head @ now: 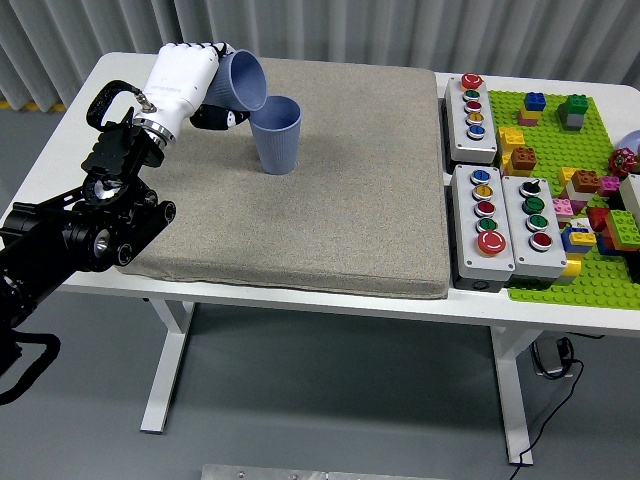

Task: Pick cup pour cup place

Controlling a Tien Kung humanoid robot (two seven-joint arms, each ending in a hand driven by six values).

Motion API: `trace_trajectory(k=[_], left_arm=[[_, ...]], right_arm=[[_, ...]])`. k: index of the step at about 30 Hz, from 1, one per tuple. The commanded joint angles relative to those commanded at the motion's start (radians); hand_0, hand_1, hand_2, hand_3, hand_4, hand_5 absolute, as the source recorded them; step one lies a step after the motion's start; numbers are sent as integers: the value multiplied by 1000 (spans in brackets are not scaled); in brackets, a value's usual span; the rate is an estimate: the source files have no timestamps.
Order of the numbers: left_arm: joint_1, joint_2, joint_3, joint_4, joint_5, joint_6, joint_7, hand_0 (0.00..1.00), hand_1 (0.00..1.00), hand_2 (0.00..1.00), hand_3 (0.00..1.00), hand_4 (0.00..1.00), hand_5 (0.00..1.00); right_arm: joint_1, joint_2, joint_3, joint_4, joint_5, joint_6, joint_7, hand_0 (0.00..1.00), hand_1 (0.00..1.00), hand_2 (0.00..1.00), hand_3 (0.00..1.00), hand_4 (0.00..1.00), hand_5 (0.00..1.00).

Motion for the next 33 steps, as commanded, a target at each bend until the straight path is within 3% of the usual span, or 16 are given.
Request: trace_trajectory(k=[11,33], left_arm=[[-20,3,7,12,72,-13,22,470,511,549,552,837,129],[-68,25,134,25,128,-28,67,469,512,548,550,837,130]], right_arm=[[0,0,-2,0,4,0,0,700,706,669,636,63,312],[-1,-1,-3,0,7,-1,0,700,706,670,637,64,313]])
